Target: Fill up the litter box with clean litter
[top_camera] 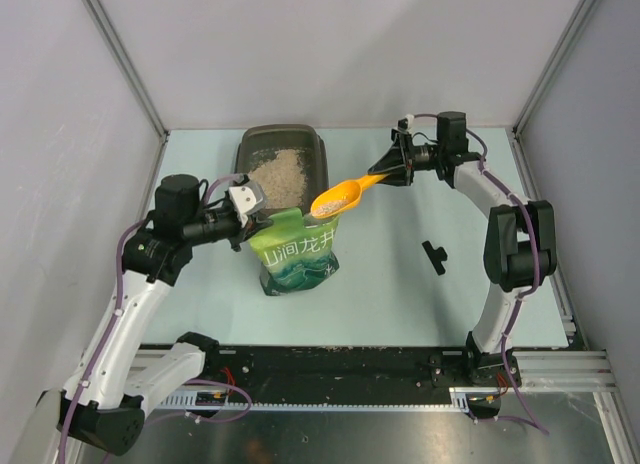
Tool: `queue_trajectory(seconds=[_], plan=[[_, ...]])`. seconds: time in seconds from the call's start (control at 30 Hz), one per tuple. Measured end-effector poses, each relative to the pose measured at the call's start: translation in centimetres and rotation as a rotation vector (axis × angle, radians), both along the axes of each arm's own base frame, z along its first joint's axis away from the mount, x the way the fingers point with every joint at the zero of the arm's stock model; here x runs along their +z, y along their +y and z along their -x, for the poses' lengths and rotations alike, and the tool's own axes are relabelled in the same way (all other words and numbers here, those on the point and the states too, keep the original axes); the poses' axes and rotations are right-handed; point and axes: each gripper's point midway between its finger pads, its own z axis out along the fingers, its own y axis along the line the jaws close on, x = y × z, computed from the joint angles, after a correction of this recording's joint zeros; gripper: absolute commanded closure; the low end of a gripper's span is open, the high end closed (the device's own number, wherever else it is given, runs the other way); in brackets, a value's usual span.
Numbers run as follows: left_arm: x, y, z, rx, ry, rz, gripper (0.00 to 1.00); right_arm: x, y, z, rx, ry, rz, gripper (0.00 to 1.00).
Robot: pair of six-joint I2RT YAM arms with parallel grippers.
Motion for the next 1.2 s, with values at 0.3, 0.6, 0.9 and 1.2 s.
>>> queue_trajectory(seconds=[0.3,0.6,0.9,1.2], plan=[[-0.5,0.5,0.3,0.012,-0.02,-0.016,1.0,0.6,0.7,-3.6,-0.059,-0.044,0.01,1.0],[-1.5,0.9,0.6,0.002,-0.029,-0.057,1.0,0.5,4.8,-10.9,-0.136,-0.217,0.048,1.0],[-1.8,1.3,0.9,0.005,-0.038,-0.071,1.0,-4.3,10.3,-16.2,-0.186,-0.417,0.166,1.0],[-2.4,1.6,1.3,0.011,-0.025,-0.072,1.0,-7.4,8.7,-19.5,-0.298,-0.52,0.326,1.0]])
